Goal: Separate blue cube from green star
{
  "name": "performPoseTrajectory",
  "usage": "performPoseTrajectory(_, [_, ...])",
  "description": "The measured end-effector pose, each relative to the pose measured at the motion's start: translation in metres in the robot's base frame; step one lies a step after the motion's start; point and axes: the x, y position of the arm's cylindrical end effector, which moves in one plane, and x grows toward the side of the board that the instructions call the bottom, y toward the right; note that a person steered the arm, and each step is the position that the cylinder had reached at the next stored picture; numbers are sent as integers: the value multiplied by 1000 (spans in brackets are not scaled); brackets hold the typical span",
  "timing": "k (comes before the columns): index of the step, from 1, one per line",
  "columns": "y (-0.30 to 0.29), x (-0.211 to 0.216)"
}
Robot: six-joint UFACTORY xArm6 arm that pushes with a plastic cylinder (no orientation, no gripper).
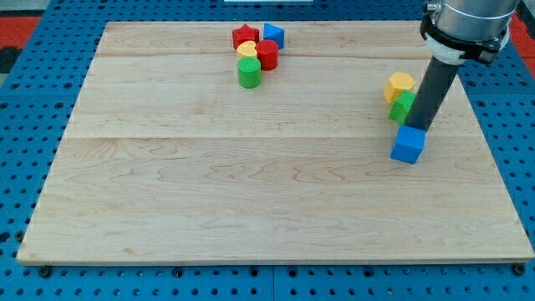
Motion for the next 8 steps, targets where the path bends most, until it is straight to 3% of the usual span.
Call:
performPoseTrajectory(4, [-20, -14])
performPoseTrajectory(7, [-34, 54])
performPoseTrajectory(8, [-34, 43])
